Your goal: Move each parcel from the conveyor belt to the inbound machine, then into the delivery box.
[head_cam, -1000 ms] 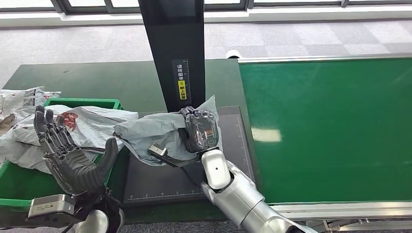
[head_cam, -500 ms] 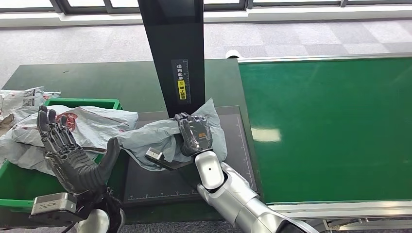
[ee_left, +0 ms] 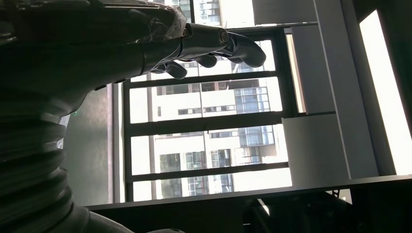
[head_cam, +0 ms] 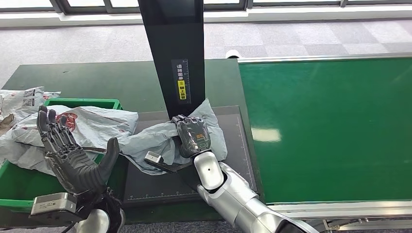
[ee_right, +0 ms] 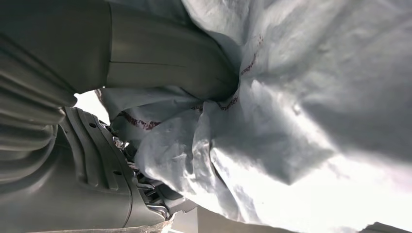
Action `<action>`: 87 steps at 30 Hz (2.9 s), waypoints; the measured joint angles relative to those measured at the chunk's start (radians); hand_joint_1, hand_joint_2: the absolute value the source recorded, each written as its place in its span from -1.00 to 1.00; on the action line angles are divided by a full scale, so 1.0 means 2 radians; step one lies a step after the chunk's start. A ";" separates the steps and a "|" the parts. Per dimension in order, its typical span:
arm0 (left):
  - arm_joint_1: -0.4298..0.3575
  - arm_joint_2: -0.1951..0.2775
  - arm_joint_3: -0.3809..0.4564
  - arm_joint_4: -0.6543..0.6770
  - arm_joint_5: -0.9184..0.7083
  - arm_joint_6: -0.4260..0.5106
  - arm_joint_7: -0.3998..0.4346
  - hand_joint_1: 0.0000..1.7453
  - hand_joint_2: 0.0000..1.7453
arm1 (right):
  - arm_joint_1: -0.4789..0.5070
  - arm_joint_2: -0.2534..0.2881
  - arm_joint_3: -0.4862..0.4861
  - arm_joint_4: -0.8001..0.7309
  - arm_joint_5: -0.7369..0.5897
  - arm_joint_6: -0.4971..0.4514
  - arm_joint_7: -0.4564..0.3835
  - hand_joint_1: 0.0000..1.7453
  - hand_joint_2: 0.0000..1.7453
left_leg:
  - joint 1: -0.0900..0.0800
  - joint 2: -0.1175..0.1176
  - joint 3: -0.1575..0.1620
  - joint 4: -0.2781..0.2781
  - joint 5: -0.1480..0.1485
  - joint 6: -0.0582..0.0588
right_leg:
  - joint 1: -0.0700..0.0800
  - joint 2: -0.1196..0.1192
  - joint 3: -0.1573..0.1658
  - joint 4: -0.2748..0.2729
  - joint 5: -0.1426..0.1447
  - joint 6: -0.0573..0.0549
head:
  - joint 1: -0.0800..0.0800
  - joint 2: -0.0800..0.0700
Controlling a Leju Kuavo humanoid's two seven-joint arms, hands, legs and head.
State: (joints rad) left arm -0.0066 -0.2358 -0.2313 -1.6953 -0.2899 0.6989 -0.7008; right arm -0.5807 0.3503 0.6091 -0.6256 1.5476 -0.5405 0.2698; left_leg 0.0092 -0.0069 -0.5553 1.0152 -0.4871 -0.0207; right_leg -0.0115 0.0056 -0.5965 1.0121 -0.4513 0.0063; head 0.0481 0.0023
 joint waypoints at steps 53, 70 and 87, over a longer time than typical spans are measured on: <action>-0.128 -0.013 0.002 0.294 -0.089 -0.037 0.019 -1.00 1.00 | 0.233 -0.015 -0.158 -0.661 -0.365 -0.080 -0.483 -1.00 1.00 | -0.002 0.001 0.000 0.000 0.000 0.000 | -0.001 0.001 -0.001 0.000 0.001 0.000 | 0.000 0.000; -0.241 -0.056 0.001 0.550 -0.291 -0.057 0.125 -1.00 1.00 | 0.245 -0.017 -0.157 -0.662 -0.367 -0.080 -0.484 -1.00 1.00 | -0.001 0.001 0.000 0.000 0.000 0.000 | -0.001 0.001 -0.001 0.000 0.001 0.000 | 0.000 0.000; -0.269 -0.058 -0.023 0.618 -0.377 -0.060 0.221 -0.97 1.00 | 0.248 -0.018 -0.157 -0.657 -0.371 -0.080 -0.484 -1.00 1.00 | -0.001 0.001 0.001 0.000 0.000 0.000 | -0.001 0.001 0.000 0.000 0.001 0.000 | 0.000 0.000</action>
State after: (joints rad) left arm -0.5438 -0.3525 -0.2780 -0.4601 -1.0435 0.5787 -0.2589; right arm -0.0855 0.3151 0.2953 -1.9406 0.8057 -0.6999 -0.6985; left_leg 0.0063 -0.0042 -0.5536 1.0155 -0.4877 -0.0201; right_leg -0.0139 0.0075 -0.5958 1.0115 -0.4495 0.0062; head 0.0481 0.0023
